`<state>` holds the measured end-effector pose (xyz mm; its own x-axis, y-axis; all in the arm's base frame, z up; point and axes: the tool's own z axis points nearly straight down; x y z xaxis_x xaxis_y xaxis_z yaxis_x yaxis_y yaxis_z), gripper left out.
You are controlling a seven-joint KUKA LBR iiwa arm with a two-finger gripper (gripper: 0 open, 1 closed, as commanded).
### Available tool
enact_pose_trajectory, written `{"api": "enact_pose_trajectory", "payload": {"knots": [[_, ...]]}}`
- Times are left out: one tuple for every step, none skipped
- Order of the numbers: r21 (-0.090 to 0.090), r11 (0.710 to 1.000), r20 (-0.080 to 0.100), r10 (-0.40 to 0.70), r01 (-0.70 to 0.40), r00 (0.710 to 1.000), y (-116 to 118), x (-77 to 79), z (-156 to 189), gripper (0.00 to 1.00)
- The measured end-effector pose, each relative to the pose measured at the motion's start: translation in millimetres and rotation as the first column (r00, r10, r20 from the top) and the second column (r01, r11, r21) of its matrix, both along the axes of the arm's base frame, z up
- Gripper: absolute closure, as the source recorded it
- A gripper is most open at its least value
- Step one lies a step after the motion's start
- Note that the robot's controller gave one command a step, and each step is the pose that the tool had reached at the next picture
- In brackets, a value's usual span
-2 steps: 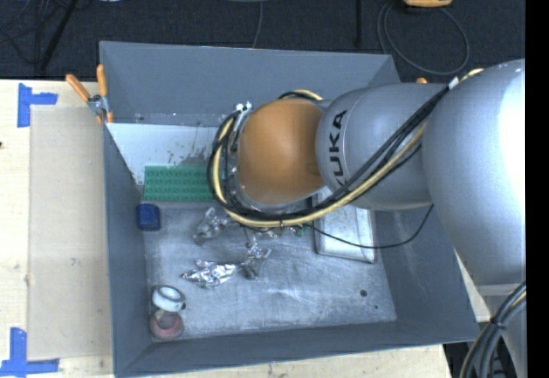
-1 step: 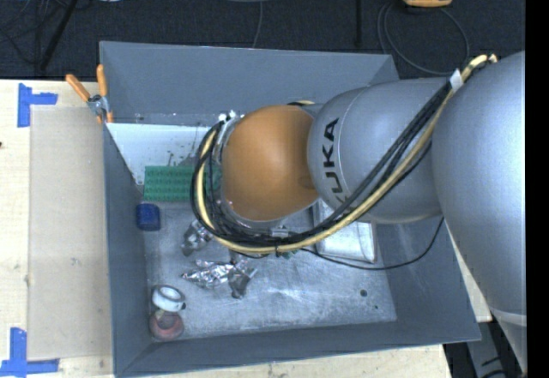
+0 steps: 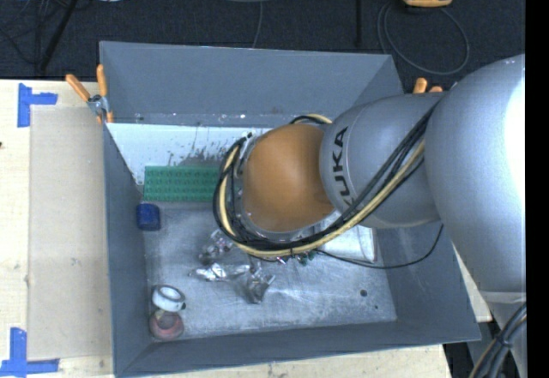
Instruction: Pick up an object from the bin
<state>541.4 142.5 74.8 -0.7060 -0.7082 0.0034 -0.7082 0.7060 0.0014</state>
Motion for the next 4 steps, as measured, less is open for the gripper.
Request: {"api": "enact_pose_trajectory", "payload": {"knots": [[0.002, 1.000, 0.002, 0.000, 0.000, 1.000, 1.6, 0.5, 2.4, 1.00], [0.005, 1.000, 0.013, -0.012, 0.012, 1.000, 5.3, 17.9, 149.9, 1.00], [0.003, 1.000, 0.004, -0.014, 0.014, 1.000, 4.4, 16.2, 145.0, 0.00], [0.001, 0.995, -0.010, 0.103, -0.103, 0.995, 21.9, -75.3, 40.3, 0.00]]}}
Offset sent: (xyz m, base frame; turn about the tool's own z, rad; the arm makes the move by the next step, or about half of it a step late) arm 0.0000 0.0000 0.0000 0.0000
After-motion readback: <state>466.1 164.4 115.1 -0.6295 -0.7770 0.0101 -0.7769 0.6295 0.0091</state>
